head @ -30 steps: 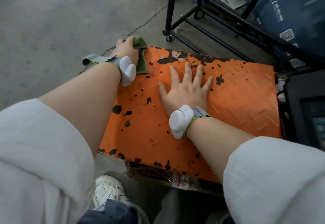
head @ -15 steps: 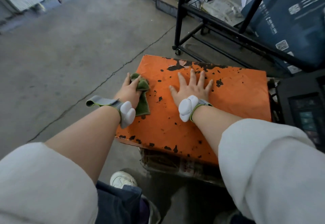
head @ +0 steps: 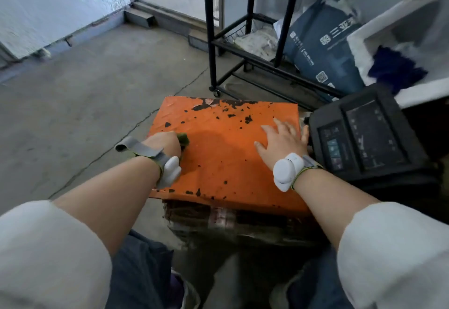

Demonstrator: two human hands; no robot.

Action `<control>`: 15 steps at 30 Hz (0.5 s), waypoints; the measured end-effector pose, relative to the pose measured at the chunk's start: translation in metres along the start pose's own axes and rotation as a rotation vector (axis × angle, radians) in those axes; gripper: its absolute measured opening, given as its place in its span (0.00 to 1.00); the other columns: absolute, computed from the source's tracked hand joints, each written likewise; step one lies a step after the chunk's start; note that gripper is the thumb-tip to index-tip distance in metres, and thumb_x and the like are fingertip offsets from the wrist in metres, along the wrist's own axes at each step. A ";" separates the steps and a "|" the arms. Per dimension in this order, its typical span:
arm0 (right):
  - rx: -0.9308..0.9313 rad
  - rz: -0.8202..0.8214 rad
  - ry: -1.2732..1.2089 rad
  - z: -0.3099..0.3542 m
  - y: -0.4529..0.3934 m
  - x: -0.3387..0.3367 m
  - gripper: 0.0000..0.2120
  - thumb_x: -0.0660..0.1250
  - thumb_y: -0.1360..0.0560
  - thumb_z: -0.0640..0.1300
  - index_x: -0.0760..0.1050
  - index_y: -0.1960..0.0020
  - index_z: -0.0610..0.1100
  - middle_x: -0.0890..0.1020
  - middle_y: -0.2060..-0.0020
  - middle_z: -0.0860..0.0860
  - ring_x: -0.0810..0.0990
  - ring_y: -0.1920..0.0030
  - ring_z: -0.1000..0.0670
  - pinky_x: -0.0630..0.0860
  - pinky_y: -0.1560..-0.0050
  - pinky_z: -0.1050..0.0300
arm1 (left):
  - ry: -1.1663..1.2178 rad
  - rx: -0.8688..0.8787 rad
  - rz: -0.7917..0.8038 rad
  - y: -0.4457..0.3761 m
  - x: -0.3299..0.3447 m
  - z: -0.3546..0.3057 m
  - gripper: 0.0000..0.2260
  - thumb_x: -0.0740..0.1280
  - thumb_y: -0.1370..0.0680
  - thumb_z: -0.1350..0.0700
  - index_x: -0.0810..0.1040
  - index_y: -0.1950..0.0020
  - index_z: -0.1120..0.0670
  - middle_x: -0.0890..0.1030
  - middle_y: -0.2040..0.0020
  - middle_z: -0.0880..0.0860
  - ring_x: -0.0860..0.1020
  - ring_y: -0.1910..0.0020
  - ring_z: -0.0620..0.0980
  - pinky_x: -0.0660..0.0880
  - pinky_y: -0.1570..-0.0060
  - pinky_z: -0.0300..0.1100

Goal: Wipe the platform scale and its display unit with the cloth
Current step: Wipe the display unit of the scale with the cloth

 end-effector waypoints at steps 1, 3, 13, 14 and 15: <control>0.029 -0.021 0.001 -0.020 0.007 -0.011 0.24 0.54 0.23 0.60 0.61 0.28 0.55 0.56 0.24 0.50 0.54 0.25 0.44 0.40 0.27 0.36 | 0.078 0.056 -0.049 0.004 -0.007 -0.023 0.16 0.57 0.19 0.60 0.70 0.32 0.61 0.74 0.35 0.62 0.73 0.37 0.60 0.70 0.39 0.50; 0.053 -0.032 0.003 -0.036 0.013 -0.024 0.24 0.56 0.23 0.59 0.61 0.28 0.54 0.58 0.25 0.50 0.56 0.25 0.44 0.42 0.27 0.36 | 0.183 0.147 -0.078 0.011 -0.015 -0.057 0.16 0.56 0.19 0.60 0.70 0.32 0.59 0.75 0.36 0.61 0.74 0.39 0.59 0.70 0.42 0.49; 0.185 -0.188 -0.031 -0.123 0.046 -0.076 0.20 0.58 0.24 0.55 0.69 0.34 0.51 0.63 0.27 0.49 0.57 0.26 0.46 0.45 0.27 0.38 | 0.557 0.416 -0.060 0.056 -0.050 -0.212 0.15 0.59 0.19 0.53 0.70 0.33 0.55 0.77 0.39 0.58 0.75 0.42 0.58 0.70 0.49 0.44; 0.202 -0.210 -0.035 -0.131 0.049 -0.081 0.20 0.58 0.24 0.54 0.69 0.34 0.50 0.64 0.28 0.49 0.57 0.26 0.46 0.45 0.26 0.39 | 0.596 0.436 -0.057 0.058 -0.052 -0.224 0.16 0.60 0.19 0.53 0.71 0.33 0.55 0.77 0.39 0.58 0.76 0.42 0.58 0.71 0.48 0.44; 0.217 -0.242 -0.043 -0.141 0.051 -0.086 0.20 0.58 0.24 0.54 0.70 0.34 0.50 0.64 0.28 0.49 0.57 0.26 0.45 0.46 0.26 0.41 | 0.628 0.451 -0.045 0.061 -0.054 -0.237 0.16 0.60 0.20 0.53 0.71 0.33 0.55 0.77 0.39 0.57 0.76 0.41 0.58 0.72 0.47 0.45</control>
Point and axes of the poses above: each hand's wrist, its own y-axis away from the middle knuckle, its own x-axis out of the palm, z = x × y, the point moved 10 cm from there along -y, towards the middle knuckle
